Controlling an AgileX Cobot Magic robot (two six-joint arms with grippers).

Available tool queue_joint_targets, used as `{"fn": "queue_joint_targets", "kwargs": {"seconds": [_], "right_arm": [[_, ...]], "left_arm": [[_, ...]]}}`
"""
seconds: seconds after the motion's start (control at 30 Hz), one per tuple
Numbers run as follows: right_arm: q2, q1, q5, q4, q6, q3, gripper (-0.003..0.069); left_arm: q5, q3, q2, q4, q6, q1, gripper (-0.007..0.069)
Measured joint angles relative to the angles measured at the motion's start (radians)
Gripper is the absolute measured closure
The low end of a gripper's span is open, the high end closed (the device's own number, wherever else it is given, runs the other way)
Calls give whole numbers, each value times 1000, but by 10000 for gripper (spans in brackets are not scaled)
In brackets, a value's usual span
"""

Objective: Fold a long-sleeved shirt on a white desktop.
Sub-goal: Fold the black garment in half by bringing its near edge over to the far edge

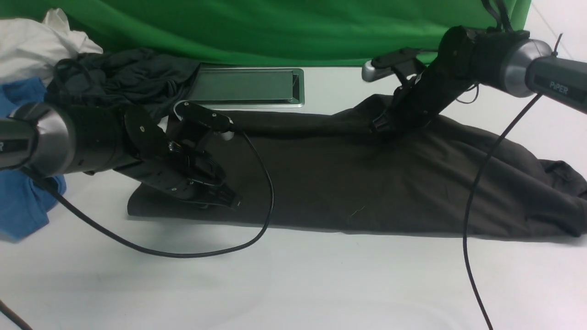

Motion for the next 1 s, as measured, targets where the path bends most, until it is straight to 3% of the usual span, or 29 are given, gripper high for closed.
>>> {"fn": "queue_joint_targets", "kwargs": {"seconds": [0.17, 0.33, 0.47, 0.53, 0.77, 0.87, 1.0], "right_arm": [[17, -4, -140, 1, 0, 0, 638], [41, -10, -462, -5, -1, 0, 633], [43, -29, -514, -7, -19, -15, 629], [38, -45, -449, -11, -28, -43, 626], [-117, -150, 34, -62, -18, -124, 618], [-232, -218, 251, -107, 42, -99, 608], [-331, -292, 416, -129, 129, 16, 568]], "left_arm": [[-2, -1, 1, 35, -30, -1, 606], [-9, 0, 1, 45, -49, -1, 606], [-9, 0, 1, 57, -49, -1, 606], [-9, 1, -5, 65, -49, -1, 606], [13, 12, -131, 66, -49, -3, 606], [15, 12, -220, 66, -49, -21, 606], [-13, 12, -265, 66, -49, -48, 606]]}}
